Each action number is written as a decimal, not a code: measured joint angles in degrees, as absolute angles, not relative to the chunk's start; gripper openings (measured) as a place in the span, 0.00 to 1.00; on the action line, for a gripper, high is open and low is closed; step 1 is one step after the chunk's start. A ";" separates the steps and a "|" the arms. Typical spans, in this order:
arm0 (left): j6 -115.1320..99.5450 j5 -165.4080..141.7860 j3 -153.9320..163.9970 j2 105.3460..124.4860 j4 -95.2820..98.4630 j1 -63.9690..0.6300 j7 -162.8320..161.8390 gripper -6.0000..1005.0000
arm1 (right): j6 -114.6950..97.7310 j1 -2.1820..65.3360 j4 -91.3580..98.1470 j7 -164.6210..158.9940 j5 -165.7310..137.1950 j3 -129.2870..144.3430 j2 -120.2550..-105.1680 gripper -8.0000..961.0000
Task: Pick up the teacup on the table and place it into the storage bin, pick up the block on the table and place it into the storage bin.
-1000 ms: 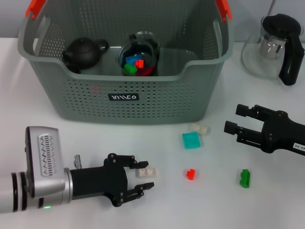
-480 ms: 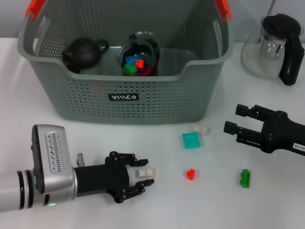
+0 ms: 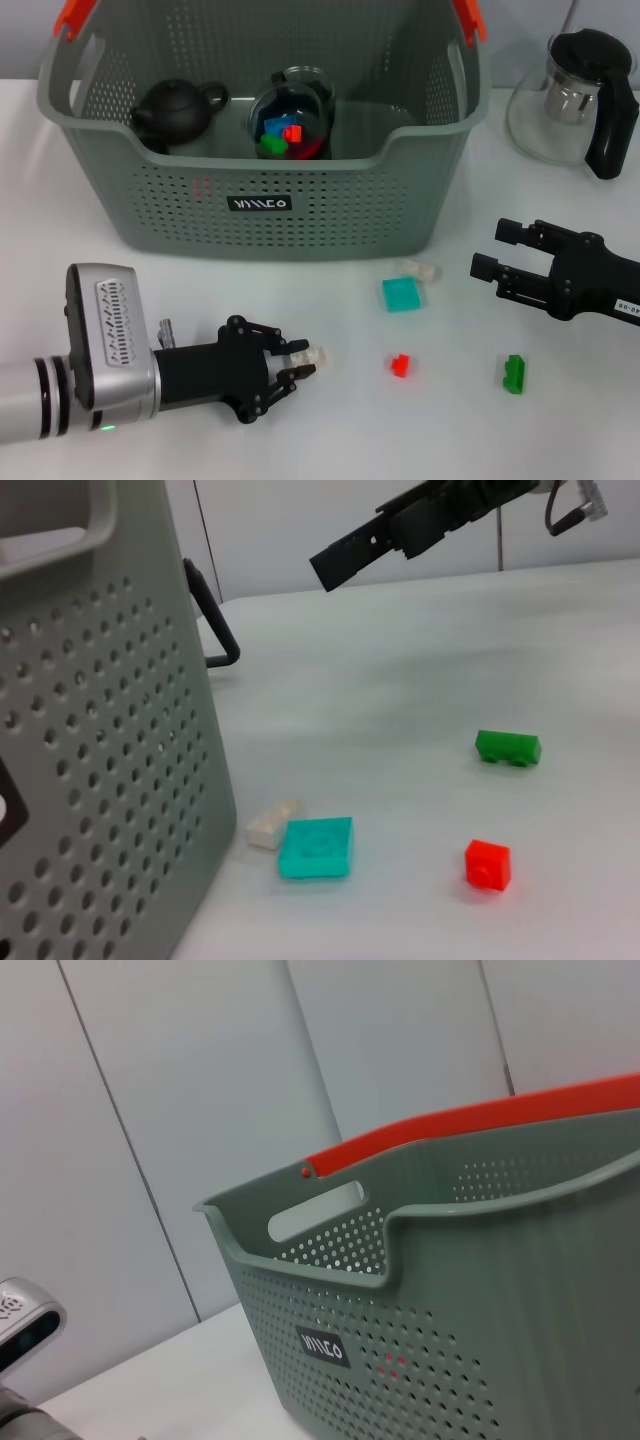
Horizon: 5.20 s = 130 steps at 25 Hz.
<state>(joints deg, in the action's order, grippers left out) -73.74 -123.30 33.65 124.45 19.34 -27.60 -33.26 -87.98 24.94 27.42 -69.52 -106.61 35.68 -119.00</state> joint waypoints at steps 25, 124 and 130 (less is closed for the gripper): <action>-108.86 -112.56 18.94 119.58 32.14 -31.01 -57.66 0.20 | -87.29 25.58 27.88 -70.36 -106.61 35.59 -119.21 0.79; -106.01 -117.03 20.52 123.93 30.20 -20.32 -56.05 0.81 | -92.89 40.30 58.80 -120.19 -150.89 73.74 -120.44 0.79; -106.01 -116.78 20.48 123.93 30.15 -20.36 -56.05 0.81 | -90.76 40.15 58.58 -120.23 -150.97 75.53 -120.44 0.79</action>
<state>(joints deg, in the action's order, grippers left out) -106.01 -116.78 20.48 123.93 30.15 -20.36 -56.05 -90.76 40.15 58.58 -120.23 -150.97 75.53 -120.44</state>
